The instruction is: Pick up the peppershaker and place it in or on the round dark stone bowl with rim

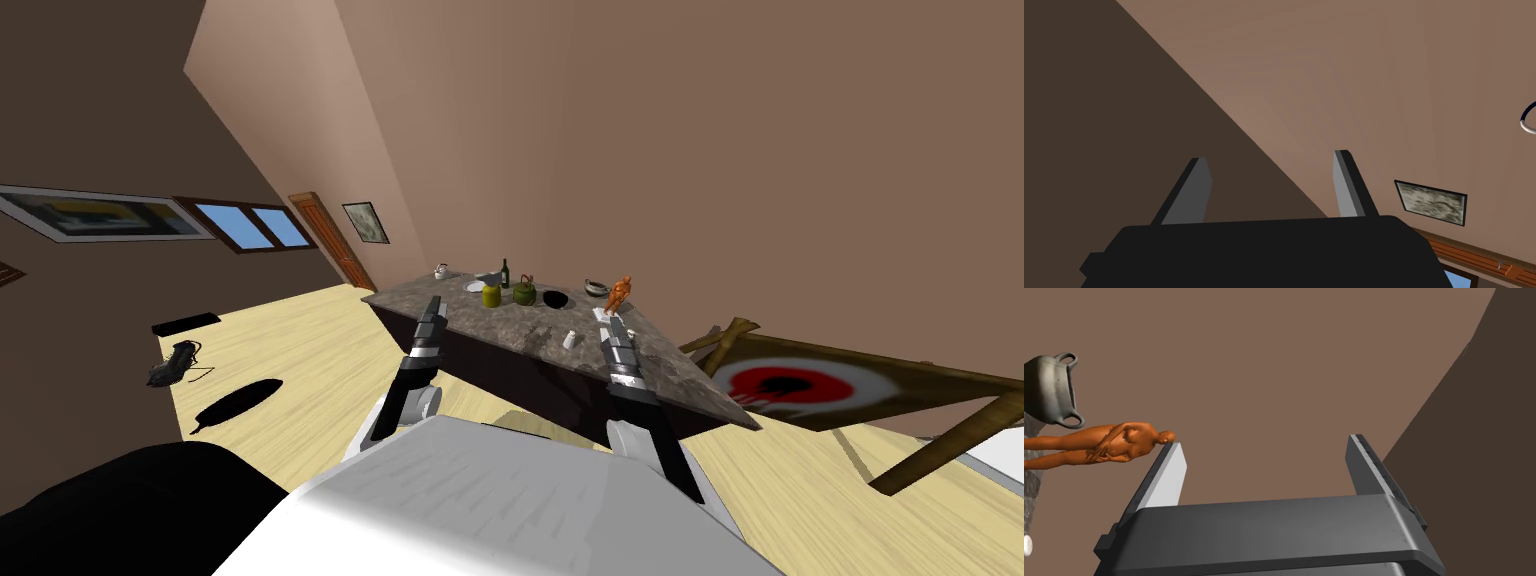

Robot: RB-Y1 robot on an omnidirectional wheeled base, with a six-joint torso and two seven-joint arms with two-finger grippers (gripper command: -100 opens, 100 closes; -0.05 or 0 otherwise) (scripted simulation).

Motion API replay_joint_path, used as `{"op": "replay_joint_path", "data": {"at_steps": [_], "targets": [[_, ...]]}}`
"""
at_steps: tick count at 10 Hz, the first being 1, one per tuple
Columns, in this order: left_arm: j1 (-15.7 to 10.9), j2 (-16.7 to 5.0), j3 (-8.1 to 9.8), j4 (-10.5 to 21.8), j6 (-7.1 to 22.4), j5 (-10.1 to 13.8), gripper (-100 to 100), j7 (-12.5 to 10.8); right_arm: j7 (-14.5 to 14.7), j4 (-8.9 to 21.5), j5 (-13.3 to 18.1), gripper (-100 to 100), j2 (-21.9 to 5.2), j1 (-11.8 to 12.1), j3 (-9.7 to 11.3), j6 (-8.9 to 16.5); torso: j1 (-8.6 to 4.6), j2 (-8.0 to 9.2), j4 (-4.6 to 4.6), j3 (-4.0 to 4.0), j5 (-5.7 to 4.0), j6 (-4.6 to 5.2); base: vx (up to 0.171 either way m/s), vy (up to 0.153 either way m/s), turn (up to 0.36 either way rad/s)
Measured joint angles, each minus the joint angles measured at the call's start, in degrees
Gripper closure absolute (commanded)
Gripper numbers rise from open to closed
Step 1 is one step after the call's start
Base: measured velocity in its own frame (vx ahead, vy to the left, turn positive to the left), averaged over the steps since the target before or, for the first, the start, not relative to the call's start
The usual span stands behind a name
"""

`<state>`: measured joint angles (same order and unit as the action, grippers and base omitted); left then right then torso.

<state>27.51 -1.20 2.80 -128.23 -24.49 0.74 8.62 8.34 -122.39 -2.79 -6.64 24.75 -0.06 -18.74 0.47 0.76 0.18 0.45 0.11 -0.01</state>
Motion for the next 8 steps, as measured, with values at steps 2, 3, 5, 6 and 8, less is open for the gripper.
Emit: {"op": "replay_joint_path", "data": {"at_steps": [2,3,5,6,8], "targets": [[0.00,0.00,0.00,0.00,0.00,0.00,0,0.00,1.38,3.18,1.83,-100,-1.50,-1.07,-2.05,0.98,-0.07,-0.08,-0.03,-0.06,-0.02,0.00,-0.153,0.123,0.108],[0.01,0.00,0.00,0.00,0.00,0.00,0,0.00,2.40,4.48,3.02,-100,-1.95,-1.87,-3.00,2.11,-0.04,-0.22,-0.04,-0.12,-0.01,0.00,-0.078,0.116,0.054],[0.02,0.00,0.00,0.00,0.00,0.00,0,0.00,4.08,5.77,4.92,-100,-3.02,-1.69,-4.59,4.01,-0.01,-0.47,-0.10,-0.27,-0.01,0.01,-0.045,0.118,0.039],[0.02,-0.01,0.01,0.00,0.00,0.00,0,0.00,4.70,6.65,5.47,-100,-3.06,-2.26,-4.89,4.43,-0.12,-0.58,-0.13,-0.33,-0.02,0.01,-0.024,0.070,0.039],[0.02,-0.01,0.01,0.00,0.00,0.00,0,0.00,6.24,9.09,7.15,-100,-3.85,-3.55,-6.29,5.91,-0.21,-0.63,-0.14,-0.37,-0.05,0.01,-0.030,0.100,0.056]]}}
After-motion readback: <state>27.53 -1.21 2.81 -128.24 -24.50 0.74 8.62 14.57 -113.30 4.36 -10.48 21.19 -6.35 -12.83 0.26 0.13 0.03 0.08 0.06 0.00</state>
